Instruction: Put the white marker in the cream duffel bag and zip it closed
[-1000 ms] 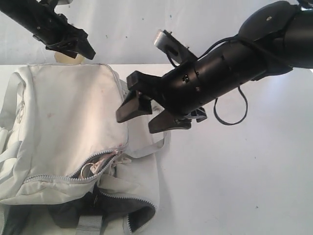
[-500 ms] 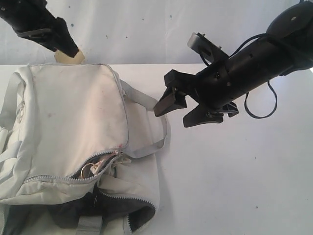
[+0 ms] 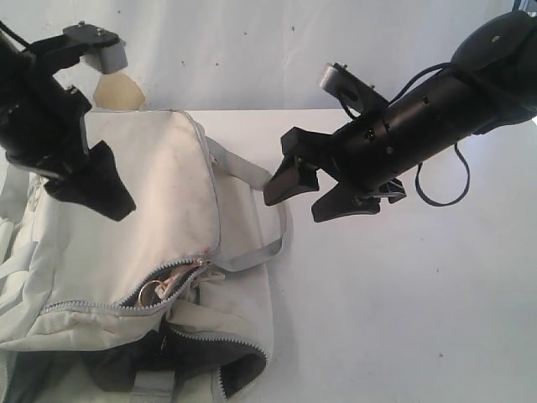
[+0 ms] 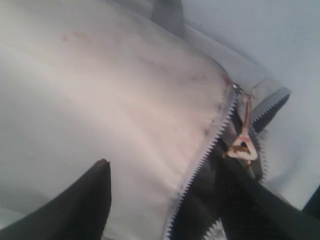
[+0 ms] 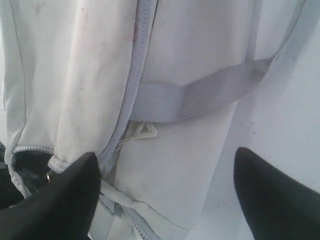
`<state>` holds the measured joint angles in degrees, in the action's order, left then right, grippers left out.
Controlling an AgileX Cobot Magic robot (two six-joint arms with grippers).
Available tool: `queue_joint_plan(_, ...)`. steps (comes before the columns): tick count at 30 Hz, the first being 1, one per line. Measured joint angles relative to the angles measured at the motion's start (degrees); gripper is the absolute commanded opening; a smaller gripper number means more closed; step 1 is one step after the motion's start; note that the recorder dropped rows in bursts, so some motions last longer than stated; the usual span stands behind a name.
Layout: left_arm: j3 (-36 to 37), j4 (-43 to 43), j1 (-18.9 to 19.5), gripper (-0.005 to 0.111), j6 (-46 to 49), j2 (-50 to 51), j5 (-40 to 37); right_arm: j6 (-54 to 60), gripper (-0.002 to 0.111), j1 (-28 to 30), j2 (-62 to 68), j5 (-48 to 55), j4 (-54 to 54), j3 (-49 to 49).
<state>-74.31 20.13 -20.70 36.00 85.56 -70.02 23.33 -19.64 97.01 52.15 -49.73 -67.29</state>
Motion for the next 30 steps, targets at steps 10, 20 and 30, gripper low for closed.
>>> queue_joint_plan(10,13.1,11.7,-1.3,0.064,4.1,-3.1,5.1,0.8,0.069,0.0,0.4,0.0,-3.7,-0.1)
queue_joint_plan(20,21.3,14.4,-2.6,0.064,7.5,-3.1,16.9,1.5,0.069,0.0,0.4,-0.2,-3.8,-0.1)
queue_joint_plan(30,24.1,25.1,-2.6,0.064,9.9,-2.8,19.7,1.5,0.068,0.0,0.4,-0.2,-4.0,-0.1)
